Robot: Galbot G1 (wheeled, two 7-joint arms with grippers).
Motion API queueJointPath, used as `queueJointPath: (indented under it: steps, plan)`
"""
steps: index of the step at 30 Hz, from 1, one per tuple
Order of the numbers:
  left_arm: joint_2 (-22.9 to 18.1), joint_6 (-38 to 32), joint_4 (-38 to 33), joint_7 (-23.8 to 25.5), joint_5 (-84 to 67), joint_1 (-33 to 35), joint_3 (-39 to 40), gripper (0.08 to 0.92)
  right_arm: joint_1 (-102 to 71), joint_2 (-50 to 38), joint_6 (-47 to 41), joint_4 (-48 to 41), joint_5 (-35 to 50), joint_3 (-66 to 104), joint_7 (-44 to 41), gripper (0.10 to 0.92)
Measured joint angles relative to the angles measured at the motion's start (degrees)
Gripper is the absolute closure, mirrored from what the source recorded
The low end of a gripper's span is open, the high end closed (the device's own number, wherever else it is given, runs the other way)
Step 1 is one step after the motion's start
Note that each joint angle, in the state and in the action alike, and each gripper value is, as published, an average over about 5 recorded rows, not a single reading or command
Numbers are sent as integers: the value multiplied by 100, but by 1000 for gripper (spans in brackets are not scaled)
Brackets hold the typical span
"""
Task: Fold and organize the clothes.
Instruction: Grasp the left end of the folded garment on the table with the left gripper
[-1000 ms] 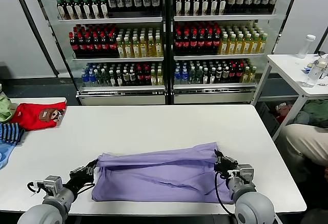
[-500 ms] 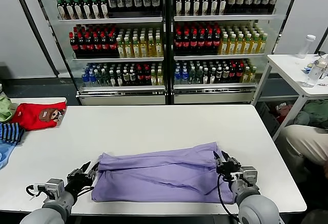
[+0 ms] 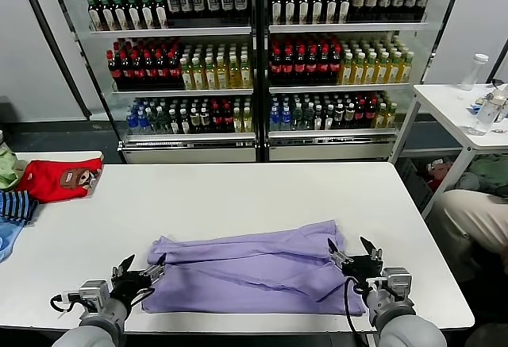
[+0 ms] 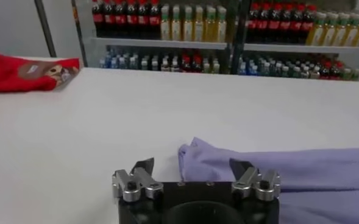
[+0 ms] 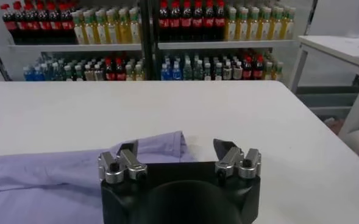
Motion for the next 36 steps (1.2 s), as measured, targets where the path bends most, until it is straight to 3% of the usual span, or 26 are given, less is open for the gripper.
queueJointPath:
  steps: [12,36]
  plan:
    - [-112,78,246,-163,-51,-87,179,199,-27,36,-10,20,-125,-59,-17,202]
    - [-330,7,283,-214,505,-138,474,854,-8,73,-41,29,-206,-155,-34,203]
